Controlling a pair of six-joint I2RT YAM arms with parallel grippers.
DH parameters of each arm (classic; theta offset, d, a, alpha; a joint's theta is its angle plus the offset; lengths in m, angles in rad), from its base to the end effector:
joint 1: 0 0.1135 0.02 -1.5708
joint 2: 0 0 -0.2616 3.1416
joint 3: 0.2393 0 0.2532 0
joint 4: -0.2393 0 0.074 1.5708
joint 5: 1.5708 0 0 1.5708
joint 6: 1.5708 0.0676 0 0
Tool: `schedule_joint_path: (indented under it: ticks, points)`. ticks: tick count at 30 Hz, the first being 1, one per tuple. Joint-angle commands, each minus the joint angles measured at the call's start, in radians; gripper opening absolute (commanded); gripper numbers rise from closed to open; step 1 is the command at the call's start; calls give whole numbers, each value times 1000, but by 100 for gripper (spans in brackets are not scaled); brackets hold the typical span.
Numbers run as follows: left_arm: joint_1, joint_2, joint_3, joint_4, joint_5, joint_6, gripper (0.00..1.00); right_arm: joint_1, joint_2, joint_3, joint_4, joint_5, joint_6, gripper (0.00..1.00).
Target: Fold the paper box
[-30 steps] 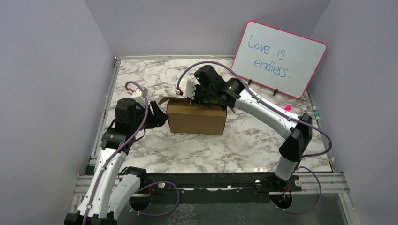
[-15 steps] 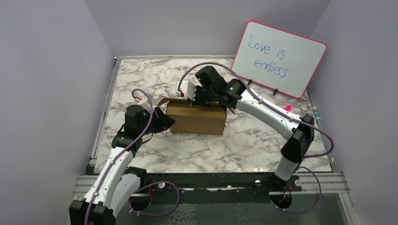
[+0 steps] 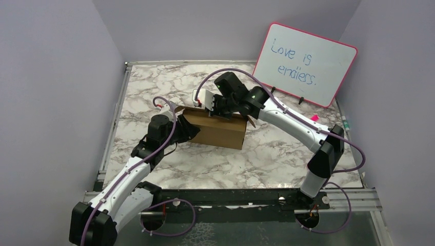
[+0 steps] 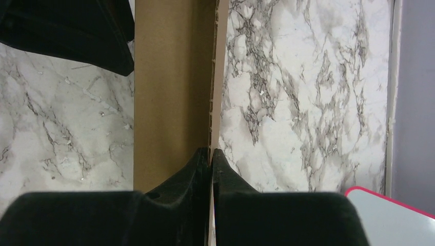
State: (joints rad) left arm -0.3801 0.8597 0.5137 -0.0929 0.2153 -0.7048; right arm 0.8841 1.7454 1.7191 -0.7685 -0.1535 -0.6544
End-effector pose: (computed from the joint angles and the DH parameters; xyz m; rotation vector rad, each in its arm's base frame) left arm 0.2062 -0.0979 0.2252 -0.1984 2.1090 -0.8887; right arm 0.2529 0.3248 0.3242 -1.7033 1.6521 0.2923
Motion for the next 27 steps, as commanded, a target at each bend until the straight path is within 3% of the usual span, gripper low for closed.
schedule_joint_path:
  ticks: [1,5,9,20,27]
  points:
    - [-7,-19,8,84,-95,-7,44,7,30,-17,-36,-14,21,11]
    - [-8,7,5,100,-80,-18,45,4,29,-5,-9,3,7,13]
    - [-8,6,38,94,-65,15,50,4,38,32,-28,21,16,29]
    - [-8,-84,255,-308,-206,332,69,3,-139,-86,56,93,209,59]
    - [-7,-17,430,-453,-297,553,76,4,-304,-214,63,202,408,68]
